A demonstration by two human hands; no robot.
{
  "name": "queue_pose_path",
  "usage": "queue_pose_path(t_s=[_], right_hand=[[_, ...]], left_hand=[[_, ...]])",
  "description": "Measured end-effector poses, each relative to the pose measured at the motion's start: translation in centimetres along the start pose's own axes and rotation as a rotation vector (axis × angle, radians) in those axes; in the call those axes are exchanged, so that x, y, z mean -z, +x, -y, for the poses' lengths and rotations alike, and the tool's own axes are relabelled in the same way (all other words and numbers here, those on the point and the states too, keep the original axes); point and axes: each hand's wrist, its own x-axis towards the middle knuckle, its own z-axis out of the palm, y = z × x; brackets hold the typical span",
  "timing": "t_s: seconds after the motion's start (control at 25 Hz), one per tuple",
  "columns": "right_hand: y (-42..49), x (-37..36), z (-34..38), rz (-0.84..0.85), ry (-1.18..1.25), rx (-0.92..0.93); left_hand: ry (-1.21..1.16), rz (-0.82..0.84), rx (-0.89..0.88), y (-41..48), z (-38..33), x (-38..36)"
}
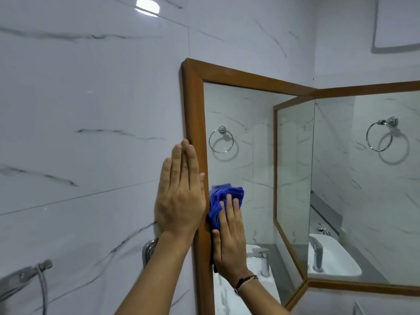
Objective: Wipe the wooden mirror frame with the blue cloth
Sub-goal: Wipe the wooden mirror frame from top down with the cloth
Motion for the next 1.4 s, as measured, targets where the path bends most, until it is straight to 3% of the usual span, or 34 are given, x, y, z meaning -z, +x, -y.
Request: queue_pose_path(t_s=[0.32, 0.6, 0.68, 0.88, 1.04, 1.4], right_hand=[[13.2, 2.2, 1.0, -0.124, -0.016, 0.064], [-1.8, -0.3, 0.2, 0.015, -0.033, 0.009], [-2.0, -0.3, 0.4, 0.014, -0.03, 0.027], [12.6, 2.0, 2.2, -0.098, 0.027, 0.183], [19.1, 3.0, 2.2, -0.133, 0.002, 0.18], [7.1, 1.1, 1.6, -0.092, 0.074, 0.129]], left_hand=[[-0.016, 0.014, 0.012, 0.0, 0.1, -0.3], [-0.042, 0.002, 0.018, -0.2, 0.0, -0.3], [-0.039, -0.01, 0.017, -0.2, -0.1, -0.4], [-0.048, -0.009, 0.011, -0.1, -0.1, -0.6], [-0.063, -0.016, 0.02, -0.4, -0.1, -0.6], [-0.079, -0.077, 0.033, -0.6, -0.1, -0.6]])
